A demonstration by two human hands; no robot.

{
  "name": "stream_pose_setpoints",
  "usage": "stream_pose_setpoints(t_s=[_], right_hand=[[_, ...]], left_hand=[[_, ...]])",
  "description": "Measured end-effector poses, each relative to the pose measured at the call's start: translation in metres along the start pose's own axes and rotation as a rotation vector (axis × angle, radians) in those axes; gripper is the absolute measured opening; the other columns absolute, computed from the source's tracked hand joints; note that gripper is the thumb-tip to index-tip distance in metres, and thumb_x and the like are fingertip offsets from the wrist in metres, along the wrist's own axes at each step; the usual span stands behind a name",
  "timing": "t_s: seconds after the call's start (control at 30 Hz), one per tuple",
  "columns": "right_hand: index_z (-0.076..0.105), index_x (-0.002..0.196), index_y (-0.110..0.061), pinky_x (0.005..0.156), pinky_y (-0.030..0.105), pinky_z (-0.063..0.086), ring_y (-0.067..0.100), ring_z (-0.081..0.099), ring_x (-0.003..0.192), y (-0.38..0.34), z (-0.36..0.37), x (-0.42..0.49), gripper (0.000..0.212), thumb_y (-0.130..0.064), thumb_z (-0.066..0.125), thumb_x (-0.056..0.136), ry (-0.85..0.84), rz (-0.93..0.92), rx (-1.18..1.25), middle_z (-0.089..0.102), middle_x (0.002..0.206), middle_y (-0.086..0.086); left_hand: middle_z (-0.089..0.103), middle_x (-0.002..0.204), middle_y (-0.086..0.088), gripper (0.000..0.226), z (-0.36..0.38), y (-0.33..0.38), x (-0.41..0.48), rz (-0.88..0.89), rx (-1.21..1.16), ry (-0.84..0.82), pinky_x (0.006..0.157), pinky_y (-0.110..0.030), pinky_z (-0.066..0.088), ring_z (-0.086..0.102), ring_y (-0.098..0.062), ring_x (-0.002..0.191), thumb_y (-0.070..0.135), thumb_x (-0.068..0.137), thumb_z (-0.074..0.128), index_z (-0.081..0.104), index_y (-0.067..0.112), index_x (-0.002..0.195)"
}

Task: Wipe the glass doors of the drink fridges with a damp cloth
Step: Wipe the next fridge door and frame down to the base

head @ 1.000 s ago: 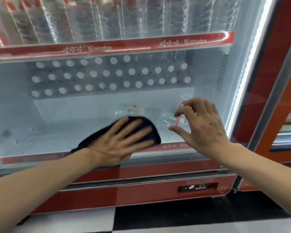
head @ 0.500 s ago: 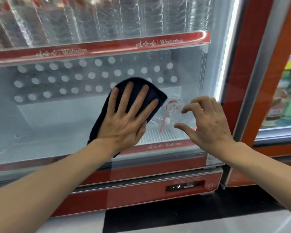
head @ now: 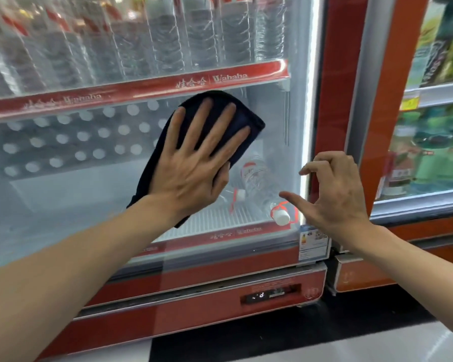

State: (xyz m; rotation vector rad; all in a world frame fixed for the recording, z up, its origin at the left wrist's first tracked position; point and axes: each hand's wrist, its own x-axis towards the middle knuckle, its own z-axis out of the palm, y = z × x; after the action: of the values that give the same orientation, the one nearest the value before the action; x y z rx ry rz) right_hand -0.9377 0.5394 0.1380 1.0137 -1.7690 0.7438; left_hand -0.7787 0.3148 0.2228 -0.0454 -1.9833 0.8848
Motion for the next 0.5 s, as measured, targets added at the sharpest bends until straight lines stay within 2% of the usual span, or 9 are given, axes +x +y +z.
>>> stream_pose_setpoints(t_s=[0.1, 0.23, 0.33, 0.4, 0.5], right_hand=[[0.063, 0.106, -0.006, 0.084, 0.035, 0.038, 0.029, 0.048, 0.097, -0.001, 0.001, 0.000, 0.057, -0.055, 0.078, 0.081, -0.013, 0.009, 0.008, 0.055, 0.108, 0.017], [0.063, 0.107, -0.007, 0.085, 0.037, 0.043, 0.028, 0.049, 0.097, 0.005, -0.006, 0.001, 0.054, -0.052, 0.079, 0.082, -0.055, -0.062, 0.044, 0.053, 0.108, 0.014], [0.066, 0.104, -0.006, 0.085, 0.037, 0.043, 0.028, 0.051, 0.093, 0.025, -0.013, -0.005, 0.050, -0.050, 0.080, 0.083, -0.067, -0.140, 0.000, 0.055, 0.105, 0.014], [0.066, 0.102, -0.005, 0.087, 0.038, 0.041, 0.029, 0.052, 0.092, 0.037, -0.016, -0.010, 0.050, -0.050, 0.078, 0.083, -0.040, -0.128, -0.019, 0.056, 0.103, 0.015], [0.066, 0.102, -0.004, 0.086, 0.038, 0.045, 0.029, 0.051, 0.093, 0.044, -0.013, -0.013, 0.052, -0.051, 0.077, 0.082, -0.030, -0.095, 0.009, 0.055, 0.103, 0.015]], left_hand=[[0.014, 0.167, -0.010, 0.063, 0.015, 0.027, -0.026, 0.001, -0.011, -0.003, 0.124, -0.061, 0.001, 0.014, -0.043, 0.152, 0.034, 0.101, 0.039, 0.022, 0.025, 0.161], [0.008, 0.170, -0.006, 0.074, 0.035, 0.065, -0.071, 0.304, -0.014, -0.124, 0.125, -0.054, -0.006, 0.004, -0.036, 0.156, 0.038, 0.096, 0.050, 0.019, 0.026, 0.162], [0.010, 0.170, -0.006, 0.076, 0.031, 0.051, -0.060, 0.453, -0.030, -0.165, 0.126, -0.050, -0.008, 0.006, -0.033, 0.157, 0.038, 0.095, 0.054, 0.020, 0.025, 0.162], [0.020, 0.168, -0.008, 0.067, 0.018, 0.032, -0.023, 0.397, -0.025, -0.097, 0.127, -0.050, -0.004, 0.015, -0.033, 0.154, 0.034, 0.098, 0.051, 0.028, 0.024, 0.160], [0.021, 0.168, -0.011, 0.060, 0.005, 0.024, 0.027, 0.160, 0.013, -0.013, 0.126, -0.055, 0.000, 0.017, -0.039, 0.154, 0.032, 0.102, 0.038, 0.026, 0.024, 0.161]])
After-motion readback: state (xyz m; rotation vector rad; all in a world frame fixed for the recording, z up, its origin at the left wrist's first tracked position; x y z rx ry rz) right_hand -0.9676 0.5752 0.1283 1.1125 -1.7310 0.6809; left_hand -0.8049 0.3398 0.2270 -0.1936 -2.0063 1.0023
